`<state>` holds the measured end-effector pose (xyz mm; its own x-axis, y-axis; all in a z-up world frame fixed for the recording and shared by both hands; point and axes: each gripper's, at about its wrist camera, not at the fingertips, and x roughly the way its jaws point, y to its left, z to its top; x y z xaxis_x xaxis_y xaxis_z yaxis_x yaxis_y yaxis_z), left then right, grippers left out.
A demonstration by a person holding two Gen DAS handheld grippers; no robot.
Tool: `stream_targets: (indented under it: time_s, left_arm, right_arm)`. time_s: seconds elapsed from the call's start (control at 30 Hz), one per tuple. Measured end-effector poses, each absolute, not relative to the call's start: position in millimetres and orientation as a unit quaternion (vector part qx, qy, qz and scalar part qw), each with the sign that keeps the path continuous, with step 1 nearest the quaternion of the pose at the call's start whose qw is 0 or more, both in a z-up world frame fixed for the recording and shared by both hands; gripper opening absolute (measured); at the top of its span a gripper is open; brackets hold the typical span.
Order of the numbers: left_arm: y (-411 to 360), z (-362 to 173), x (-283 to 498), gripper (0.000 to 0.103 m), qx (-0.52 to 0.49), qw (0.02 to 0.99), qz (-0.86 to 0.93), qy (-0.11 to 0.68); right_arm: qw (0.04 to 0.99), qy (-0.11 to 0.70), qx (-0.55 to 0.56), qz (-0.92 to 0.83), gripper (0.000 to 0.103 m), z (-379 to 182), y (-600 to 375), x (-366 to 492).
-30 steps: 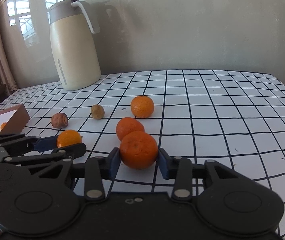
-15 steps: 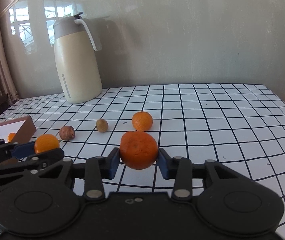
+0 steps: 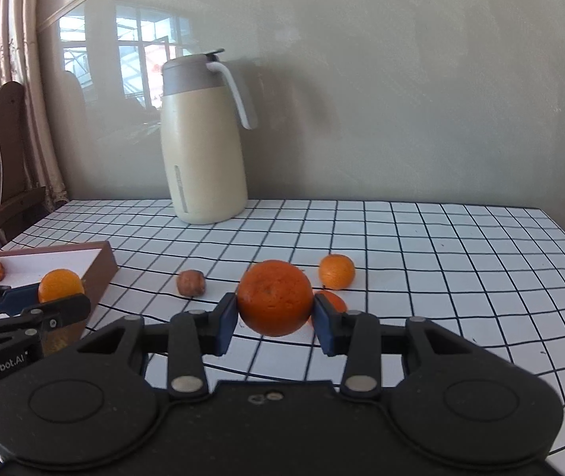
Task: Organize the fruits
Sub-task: 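Carry both held mandarins over the white tray with both tools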
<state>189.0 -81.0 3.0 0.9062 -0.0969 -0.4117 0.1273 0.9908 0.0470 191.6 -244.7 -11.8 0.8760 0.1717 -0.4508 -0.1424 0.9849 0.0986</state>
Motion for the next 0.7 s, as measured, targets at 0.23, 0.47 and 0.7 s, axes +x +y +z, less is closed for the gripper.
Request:
stream_targets:
  time_s: [0.23, 0.47, 0.7]
  left_arm:
    - [-42, 3, 174, 0.033, 0.018, 0.979, -0.02, 0.203]
    - [-16, 5, 171, 0.033, 0.013, 0.98, 0.001, 0.2]
    - [4, 8, 167, 0.033, 0.009, 0.981, 0.015, 0.195]
  right_arm:
    - [0.967, 0.231, 0.026, 0.101, 0.032, -7, -219, 194]
    - [0.967, 0.22, 0.017, 0.126, 0.032, 0, -190, 194]
    - [0.965, 0.217, 0.009, 0.146, 0.032, 1, -161, 197]
